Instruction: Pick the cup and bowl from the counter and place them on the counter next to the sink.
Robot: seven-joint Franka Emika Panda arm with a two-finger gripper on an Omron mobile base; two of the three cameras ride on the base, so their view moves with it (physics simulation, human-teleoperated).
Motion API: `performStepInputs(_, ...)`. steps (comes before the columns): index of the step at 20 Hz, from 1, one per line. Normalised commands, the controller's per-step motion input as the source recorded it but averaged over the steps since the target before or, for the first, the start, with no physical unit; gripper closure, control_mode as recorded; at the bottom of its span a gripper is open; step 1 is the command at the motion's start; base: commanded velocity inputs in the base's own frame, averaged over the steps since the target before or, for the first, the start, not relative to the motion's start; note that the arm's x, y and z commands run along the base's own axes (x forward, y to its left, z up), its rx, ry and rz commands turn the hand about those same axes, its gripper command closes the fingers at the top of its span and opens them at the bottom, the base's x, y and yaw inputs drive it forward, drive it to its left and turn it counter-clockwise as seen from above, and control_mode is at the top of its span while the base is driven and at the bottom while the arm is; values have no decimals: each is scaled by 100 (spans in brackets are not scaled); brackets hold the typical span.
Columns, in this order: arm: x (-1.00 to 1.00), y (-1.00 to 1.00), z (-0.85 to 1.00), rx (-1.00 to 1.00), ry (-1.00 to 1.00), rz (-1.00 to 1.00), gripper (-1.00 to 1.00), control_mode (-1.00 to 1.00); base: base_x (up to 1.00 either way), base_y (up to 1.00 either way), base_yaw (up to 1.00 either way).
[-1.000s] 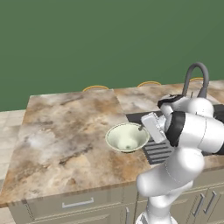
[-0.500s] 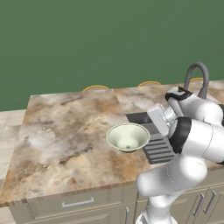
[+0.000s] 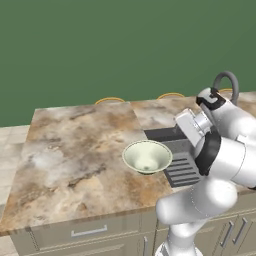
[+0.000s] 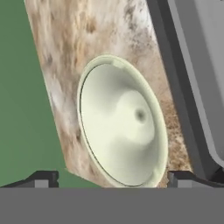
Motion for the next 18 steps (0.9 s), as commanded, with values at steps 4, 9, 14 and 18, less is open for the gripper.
performStepInputs(4,-32,-4,3,-22,3,4,-100,-100,0,0,0)
performStepInputs(9,-51,-7,4,-21,0,16,-100,-100,0,0,0)
performStepInputs(14,-98,0,2,-11,-6,23,-100,-100,0,0,0)
performStepInputs(18,-79,12,26,-9,-12,18,-100,-100,0,0,0)
